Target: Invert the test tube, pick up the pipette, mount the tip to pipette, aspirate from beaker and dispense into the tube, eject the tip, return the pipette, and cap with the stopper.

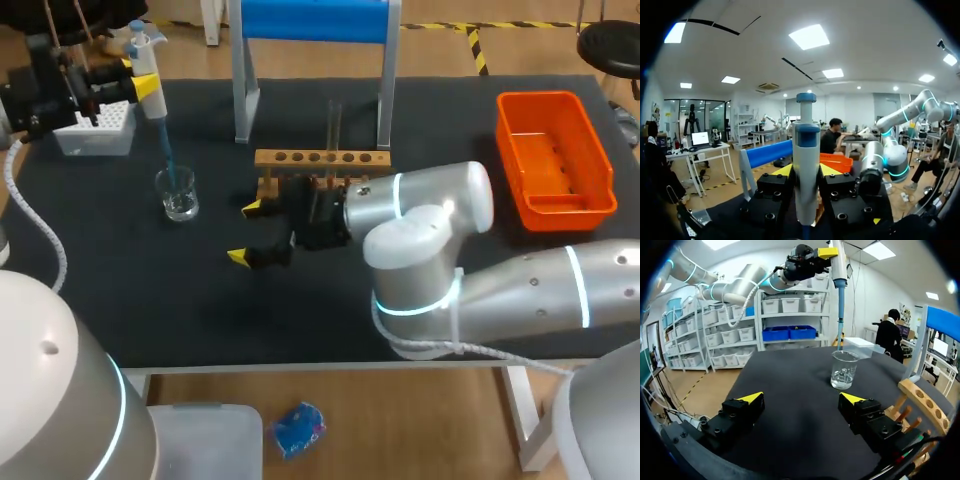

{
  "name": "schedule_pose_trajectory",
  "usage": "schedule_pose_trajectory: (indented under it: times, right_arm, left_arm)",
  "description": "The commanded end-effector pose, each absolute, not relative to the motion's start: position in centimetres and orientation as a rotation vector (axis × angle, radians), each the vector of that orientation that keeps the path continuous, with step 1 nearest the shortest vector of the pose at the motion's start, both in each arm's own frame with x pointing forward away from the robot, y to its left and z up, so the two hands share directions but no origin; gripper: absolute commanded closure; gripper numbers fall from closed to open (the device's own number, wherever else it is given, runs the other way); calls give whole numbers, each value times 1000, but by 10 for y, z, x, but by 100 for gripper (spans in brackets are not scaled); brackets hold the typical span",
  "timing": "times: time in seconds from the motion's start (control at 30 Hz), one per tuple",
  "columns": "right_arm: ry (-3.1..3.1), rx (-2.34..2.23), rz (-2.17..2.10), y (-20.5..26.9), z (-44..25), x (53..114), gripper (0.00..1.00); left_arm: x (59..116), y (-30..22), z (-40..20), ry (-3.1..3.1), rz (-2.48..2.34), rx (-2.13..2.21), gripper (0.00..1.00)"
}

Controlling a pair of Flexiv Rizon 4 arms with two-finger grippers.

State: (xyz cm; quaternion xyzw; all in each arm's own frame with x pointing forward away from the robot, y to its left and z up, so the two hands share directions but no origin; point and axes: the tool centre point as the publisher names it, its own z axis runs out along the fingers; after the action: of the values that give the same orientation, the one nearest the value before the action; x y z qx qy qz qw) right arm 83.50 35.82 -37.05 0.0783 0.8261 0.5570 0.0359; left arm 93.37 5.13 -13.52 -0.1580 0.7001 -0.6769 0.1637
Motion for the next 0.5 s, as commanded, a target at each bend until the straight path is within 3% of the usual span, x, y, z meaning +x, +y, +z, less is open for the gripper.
schedule_pose_trajectory:
  times: [0.03, 0.5]
  right_arm:
    - [2545, 245, 1721, 397, -389, 851, 0]
    - [2532, 299, 1772, 409, -404, 883, 0]
  left_arm:
    - [944, 52, -144, 1990, -1918, -445, 100]
    - [949, 55, -161, 1965, -1916, -455, 100]
